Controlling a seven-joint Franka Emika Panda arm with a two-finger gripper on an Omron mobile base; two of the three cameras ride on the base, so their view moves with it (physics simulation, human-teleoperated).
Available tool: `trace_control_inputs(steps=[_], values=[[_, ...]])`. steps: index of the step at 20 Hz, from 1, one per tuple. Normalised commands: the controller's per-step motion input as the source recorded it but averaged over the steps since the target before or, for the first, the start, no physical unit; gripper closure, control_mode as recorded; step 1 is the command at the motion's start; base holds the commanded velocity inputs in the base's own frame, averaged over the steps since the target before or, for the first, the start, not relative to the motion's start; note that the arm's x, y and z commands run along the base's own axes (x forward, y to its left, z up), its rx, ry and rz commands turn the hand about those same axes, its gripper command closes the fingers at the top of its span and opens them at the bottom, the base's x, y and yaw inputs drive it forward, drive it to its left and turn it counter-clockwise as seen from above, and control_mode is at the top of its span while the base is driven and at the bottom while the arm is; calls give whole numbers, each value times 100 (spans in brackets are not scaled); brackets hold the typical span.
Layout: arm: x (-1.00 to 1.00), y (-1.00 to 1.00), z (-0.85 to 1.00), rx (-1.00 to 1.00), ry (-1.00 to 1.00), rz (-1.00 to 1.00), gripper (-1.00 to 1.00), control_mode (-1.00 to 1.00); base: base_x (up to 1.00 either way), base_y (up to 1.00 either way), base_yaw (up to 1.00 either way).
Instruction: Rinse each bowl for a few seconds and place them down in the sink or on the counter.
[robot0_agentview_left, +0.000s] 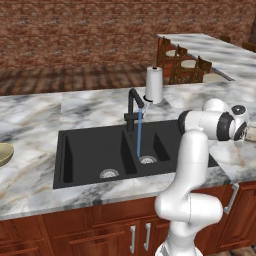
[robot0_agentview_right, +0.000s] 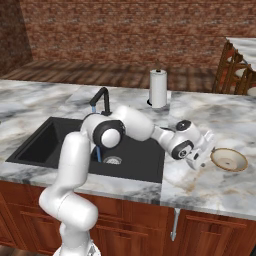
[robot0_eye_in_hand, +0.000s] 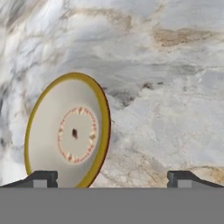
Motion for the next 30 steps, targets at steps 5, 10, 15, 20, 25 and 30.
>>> trace_control_inputs(steps=[5, 10, 15, 20, 25, 30], values=[[11, -13, -8, 0, -2, 4, -100, -100, 0, 0, 0], [6, -5, -16, 2, -1, 4, -100, -100, 0, 0, 0], [3, -2, -21, 3, -1, 3, -100, -100, 0, 0, 0], [7, -11, -13, 1, -3, 4, -100, -100, 0, 0, 0], [10, -14, -9, 0, -4, 4, -100, -100, 0, 0, 0], [11, -13, -10, 0, -5, 4, -100, -100, 0, 0, 0]])
